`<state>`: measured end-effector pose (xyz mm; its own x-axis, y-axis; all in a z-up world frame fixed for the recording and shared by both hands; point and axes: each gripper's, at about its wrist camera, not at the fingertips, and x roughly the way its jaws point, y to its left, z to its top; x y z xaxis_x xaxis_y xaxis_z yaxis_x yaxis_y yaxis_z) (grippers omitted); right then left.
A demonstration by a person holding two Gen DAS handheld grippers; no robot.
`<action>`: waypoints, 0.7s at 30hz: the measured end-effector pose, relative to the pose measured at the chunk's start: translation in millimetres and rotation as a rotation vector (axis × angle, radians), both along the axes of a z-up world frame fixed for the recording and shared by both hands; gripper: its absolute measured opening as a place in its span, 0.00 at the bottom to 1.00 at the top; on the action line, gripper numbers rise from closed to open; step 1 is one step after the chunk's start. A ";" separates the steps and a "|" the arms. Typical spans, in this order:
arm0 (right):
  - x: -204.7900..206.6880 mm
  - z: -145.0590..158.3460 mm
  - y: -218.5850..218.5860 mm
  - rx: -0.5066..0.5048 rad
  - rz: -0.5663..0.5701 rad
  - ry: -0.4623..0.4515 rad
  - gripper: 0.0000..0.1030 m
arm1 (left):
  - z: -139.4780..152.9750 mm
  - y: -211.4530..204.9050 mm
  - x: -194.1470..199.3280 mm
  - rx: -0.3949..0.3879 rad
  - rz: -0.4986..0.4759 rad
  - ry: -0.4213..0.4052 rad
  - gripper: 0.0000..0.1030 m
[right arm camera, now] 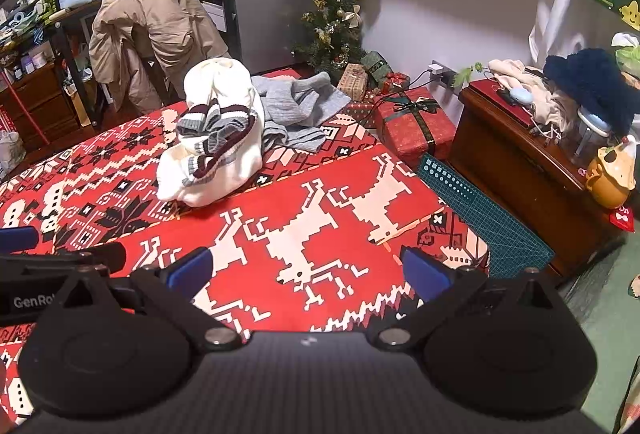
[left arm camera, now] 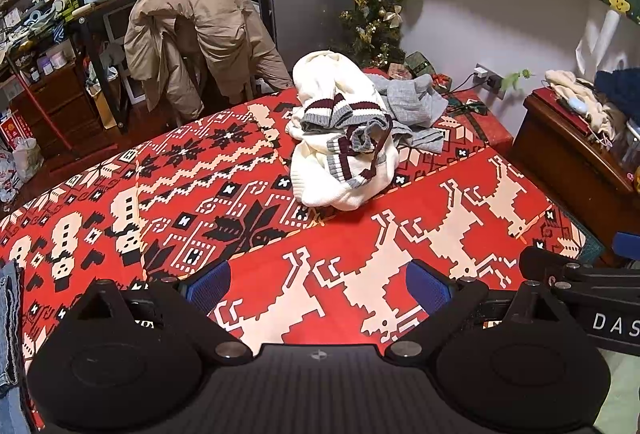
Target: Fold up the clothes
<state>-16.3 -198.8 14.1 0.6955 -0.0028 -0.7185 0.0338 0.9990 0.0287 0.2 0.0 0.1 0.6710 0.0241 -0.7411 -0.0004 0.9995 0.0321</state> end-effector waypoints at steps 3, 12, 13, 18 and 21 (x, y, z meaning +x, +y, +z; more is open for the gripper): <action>-0.2 0.5 -0.3 0.000 0.000 -0.001 0.99 | 0.2 0.0 0.4 -0.004 -0.001 -0.002 0.92; -0.8 1.9 -1.4 0.002 0.001 -0.002 0.99 | 3.4 -4.5 0.4 0.001 0.005 -0.004 0.92; -0.8 2.0 -1.5 0.002 0.001 -0.002 0.99 | 3.3 -4.4 0.2 0.003 0.006 -0.004 0.92; -1.3 3.3 -3.6 0.008 0.002 -0.004 0.99 | 3.9 -3.4 0.1 0.002 0.006 -0.004 0.92; -1.3 4.3 -4.5 0.006 -0.004 -0.002 0.99 | 3.4 -4.2 0.5 0.003 0.006 -0.001 0.92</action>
